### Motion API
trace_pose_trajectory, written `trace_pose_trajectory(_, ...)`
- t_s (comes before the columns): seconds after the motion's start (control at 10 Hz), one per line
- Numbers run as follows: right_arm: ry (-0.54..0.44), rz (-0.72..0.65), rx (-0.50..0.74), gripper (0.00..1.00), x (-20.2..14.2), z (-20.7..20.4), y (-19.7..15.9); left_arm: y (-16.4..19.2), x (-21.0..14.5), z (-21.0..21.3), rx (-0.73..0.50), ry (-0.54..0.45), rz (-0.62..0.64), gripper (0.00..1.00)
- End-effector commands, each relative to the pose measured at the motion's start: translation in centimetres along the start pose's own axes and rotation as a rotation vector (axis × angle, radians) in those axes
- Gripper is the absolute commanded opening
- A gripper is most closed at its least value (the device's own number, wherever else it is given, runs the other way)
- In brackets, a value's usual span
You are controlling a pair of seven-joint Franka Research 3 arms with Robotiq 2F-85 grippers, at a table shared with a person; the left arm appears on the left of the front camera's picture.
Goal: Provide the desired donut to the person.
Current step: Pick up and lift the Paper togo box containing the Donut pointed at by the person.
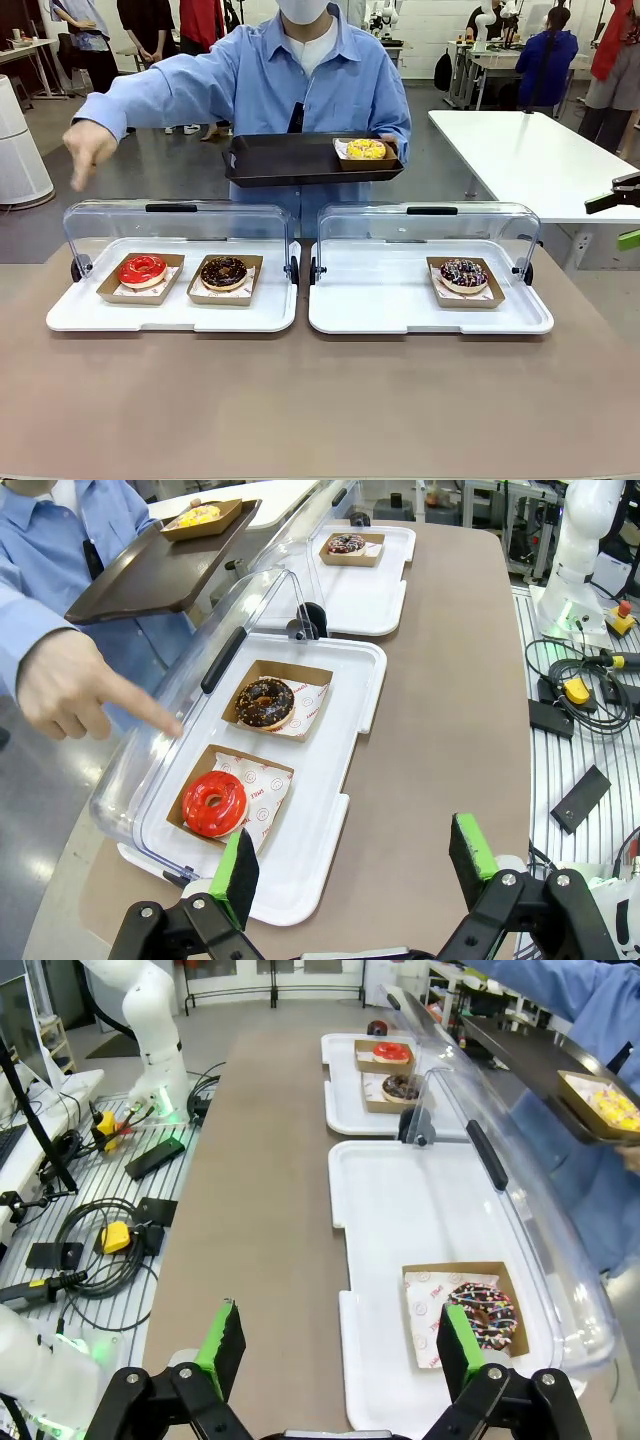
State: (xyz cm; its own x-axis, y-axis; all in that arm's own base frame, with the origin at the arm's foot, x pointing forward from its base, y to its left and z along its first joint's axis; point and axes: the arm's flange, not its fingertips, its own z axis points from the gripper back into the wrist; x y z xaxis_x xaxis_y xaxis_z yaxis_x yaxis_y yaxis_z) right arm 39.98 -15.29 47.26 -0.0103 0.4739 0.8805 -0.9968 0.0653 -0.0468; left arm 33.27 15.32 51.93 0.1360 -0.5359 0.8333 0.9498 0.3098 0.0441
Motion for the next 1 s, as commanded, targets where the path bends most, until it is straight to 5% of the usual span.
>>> trace_pose_trajectory(0.0,0.003,0.005,0.007,1.0,0.01,0.05,0.12,-0.11,-0.01,0.08,0.0,-0.009,-0.003,1.0)
trace_pose_trajectory(0.9,0.003,0.005,0.007,1.0,0.01,0.05,0.12,-0.11,-0.01,0.08,0.0,-0.009,-0.003,1.0)
